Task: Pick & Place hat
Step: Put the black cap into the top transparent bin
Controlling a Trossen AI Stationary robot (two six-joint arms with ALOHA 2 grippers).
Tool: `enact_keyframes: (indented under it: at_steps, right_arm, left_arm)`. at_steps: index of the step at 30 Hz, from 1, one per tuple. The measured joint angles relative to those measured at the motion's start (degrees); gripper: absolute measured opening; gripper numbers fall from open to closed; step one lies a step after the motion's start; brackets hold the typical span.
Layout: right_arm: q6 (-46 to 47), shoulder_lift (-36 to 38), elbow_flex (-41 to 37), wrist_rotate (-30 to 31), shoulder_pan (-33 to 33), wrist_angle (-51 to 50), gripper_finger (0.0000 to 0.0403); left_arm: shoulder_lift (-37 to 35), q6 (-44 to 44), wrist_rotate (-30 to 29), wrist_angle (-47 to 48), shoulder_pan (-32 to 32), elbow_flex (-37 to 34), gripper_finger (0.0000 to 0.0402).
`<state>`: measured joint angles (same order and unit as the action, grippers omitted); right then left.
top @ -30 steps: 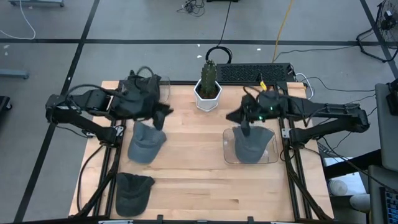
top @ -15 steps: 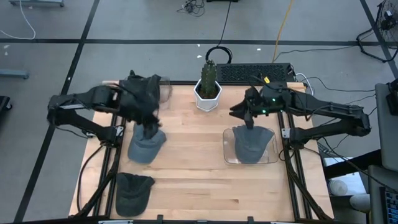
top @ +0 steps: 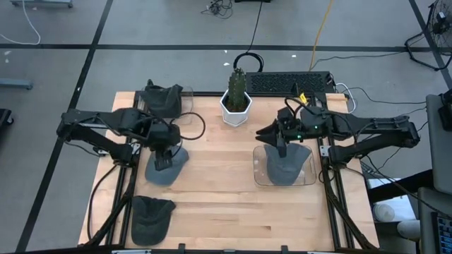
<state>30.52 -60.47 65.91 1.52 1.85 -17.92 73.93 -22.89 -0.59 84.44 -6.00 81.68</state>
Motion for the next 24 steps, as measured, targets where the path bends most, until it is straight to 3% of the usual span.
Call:
enact_keyframes:
  at_steps: [5, 8, 12, 18, 24]
  right_arm:
    - [4.2, 0.1, 0.0, 5.3, 5.7, 3.7, 0.0107]
    - [3.2, 0.3, 0.0, 10.1, 9.0, 4.5, 0.0106]
    - [3.8, 0.2, 0.0, 13.5, 11.2, 4.4, 0.0106]
    - [3.9, 0.2, 0.0, 13.7, 13.8, 4.4, 0.0101]
    - [3.0, 0.2, 0.0, 18.0, 14.4, 4.4, 0.0095]
  left_arm:
    - [-0.6, -2.6, 8.9, -0.5, 2.4, -7.8, 0.0275]
    - [-0.6, 0.0, 9.3, -1.0, 2.4, -11.9, 0.0289]
    - [-0.6, 3.2, 9.2, -4.2, 2.3, -17.3, 0.0279]
    - [-0.6, 7.5, 12.9, -8.5, 3.2, -25.2, 0.0250]
    - [-0.6, 12.4, 11.1, -7.9, 6.4, -28.2, 0.0253]
